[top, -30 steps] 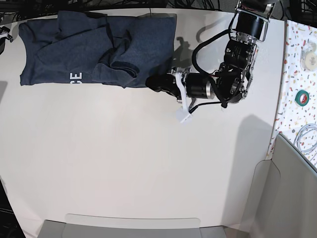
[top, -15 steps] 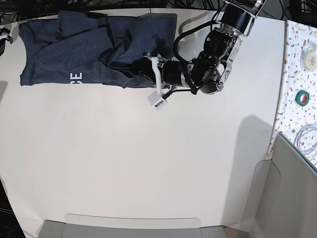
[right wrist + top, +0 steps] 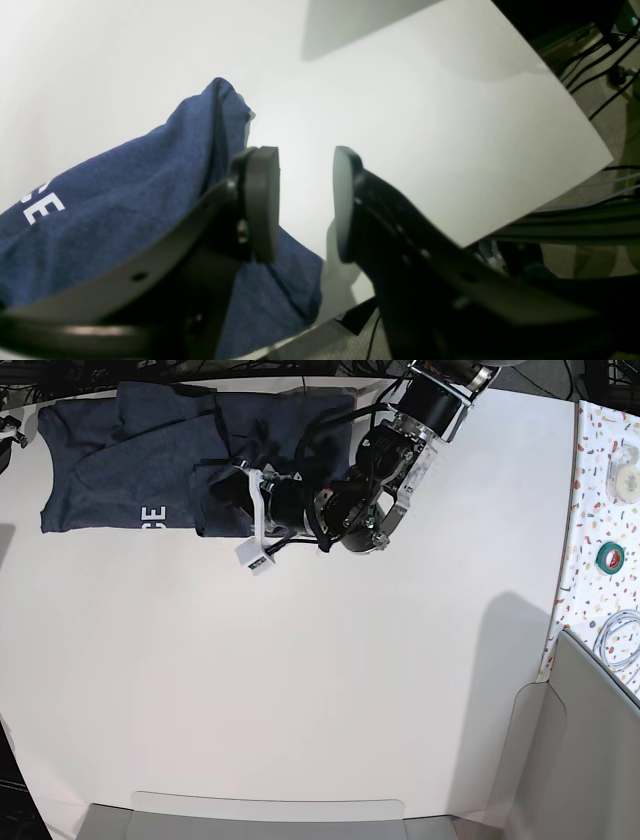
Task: Layout the t-shirt on the table in an organized manner, then fold the t-shirt properly
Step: 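Press and smooth the folded end with the left gripper over the shirt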
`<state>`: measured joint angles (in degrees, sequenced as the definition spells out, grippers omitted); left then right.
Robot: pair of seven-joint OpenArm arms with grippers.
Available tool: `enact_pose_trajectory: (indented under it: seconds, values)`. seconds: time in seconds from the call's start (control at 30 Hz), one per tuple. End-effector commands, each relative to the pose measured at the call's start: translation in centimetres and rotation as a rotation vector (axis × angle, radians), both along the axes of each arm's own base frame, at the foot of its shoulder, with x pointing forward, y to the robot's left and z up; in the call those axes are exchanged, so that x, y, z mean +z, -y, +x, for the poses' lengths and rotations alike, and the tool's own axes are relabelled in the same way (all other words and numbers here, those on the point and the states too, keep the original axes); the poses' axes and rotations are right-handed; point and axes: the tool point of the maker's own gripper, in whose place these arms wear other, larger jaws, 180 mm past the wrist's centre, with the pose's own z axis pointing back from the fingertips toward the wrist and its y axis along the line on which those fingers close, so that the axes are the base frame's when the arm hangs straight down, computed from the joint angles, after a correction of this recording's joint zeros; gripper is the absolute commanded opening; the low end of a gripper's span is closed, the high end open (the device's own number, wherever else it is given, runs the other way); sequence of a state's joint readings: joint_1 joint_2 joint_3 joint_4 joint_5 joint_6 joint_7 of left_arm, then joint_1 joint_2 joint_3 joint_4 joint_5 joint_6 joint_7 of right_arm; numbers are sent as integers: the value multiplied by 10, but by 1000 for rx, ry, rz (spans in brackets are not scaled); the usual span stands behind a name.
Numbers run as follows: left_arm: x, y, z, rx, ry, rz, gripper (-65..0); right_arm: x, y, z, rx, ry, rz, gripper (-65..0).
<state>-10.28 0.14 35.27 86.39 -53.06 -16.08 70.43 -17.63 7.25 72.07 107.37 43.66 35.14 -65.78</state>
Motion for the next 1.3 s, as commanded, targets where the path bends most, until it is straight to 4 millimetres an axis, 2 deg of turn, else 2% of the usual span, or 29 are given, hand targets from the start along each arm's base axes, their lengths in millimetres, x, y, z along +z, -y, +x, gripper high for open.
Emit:
enact_pose_trajectory:
  seconds: [0.0,0.13,0.27,0.33,0.43,0.57,0.77,0.9,1.07,1.27]
  values:
    - [23,8,14,13,50,-64,-649,11,2,3,8,31,-30,-468]
    - [15,-8,18,22,54,-28,-649,10,2,2,7,31,-27,-467]
    - [7,-36,21,26,90,35,-649,10,2,3,7,32,-27,-467]
    - [-3,-51,12,29,81,66,-649,11,2,3,7,34,-27,-467]
    - [-13,-61,0,28,62,88,-649,11,2,4,7,37,-27,-467]
    - [-21,-60,-16,25,22,85,-649,11,2,4,7,39,-27,-467]
    - [-19,-45,-29,8,-3,51,-649,9,-4,11,33,37,-19,-468]
    - [-10,-36,-32,-20,15,31,-649,8,-4,11,34,36,-18,-467]
    - [19,-30,-34,-51,101,-15,-649,6,-9,16,55,32,-12,-466]
    - [12,-38,-45,-120,85,49,-649,1,-20,24,100,22,3,-466]
